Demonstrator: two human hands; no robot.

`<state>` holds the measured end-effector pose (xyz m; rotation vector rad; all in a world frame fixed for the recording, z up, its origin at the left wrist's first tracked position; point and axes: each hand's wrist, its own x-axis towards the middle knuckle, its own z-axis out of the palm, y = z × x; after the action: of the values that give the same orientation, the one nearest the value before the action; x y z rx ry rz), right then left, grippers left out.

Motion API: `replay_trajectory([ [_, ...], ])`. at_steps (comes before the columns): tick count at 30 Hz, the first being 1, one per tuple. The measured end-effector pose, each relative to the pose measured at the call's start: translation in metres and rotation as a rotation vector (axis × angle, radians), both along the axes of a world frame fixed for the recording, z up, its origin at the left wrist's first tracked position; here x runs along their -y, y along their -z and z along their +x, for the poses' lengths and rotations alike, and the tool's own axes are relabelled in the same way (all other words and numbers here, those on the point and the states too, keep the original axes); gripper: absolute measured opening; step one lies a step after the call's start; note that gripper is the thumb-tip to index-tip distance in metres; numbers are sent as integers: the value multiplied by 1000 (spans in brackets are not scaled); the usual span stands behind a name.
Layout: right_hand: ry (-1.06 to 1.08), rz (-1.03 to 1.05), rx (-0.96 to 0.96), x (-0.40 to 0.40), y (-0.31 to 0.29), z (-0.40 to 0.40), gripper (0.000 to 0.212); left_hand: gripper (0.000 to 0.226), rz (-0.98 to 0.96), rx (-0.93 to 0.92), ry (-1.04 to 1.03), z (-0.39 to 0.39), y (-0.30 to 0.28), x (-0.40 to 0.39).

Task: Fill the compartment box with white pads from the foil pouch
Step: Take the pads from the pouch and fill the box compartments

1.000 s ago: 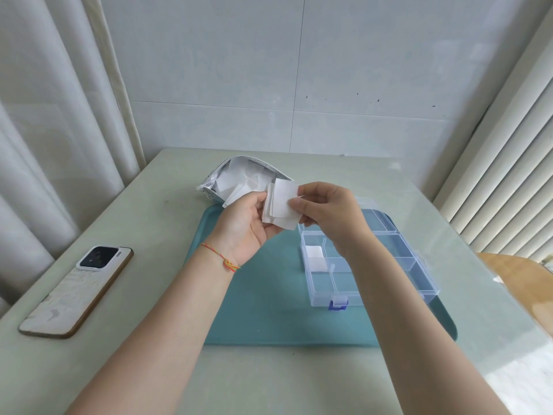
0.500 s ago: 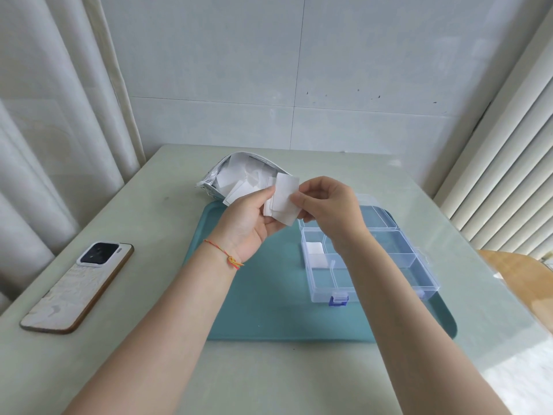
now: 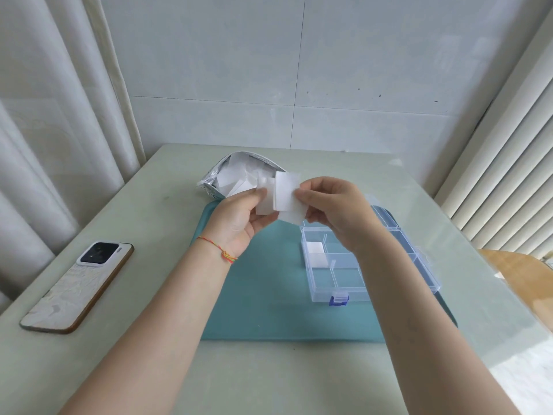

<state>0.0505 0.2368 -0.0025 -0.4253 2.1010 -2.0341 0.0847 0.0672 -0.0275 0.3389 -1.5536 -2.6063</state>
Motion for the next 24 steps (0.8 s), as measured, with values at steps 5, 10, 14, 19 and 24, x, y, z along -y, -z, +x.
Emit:
replay_trajectory([
  [5,77,103,-21,11,8,3,7,24,32,25,46,1,-3,-5],
  [10,136,125,-44,14,10,3,6,29,61,25,61,2,-4,-8],
  [14,148,126,-49,16,10,4,5,30,59,32,56,2,-4,-8],
  [19,158,138,-54,16,10,5,10,24,28,11,74,3,-5,-10],
  [24,140,132,-51,15,10,6,8,18,-75,-29,60,2,0,-10],
])
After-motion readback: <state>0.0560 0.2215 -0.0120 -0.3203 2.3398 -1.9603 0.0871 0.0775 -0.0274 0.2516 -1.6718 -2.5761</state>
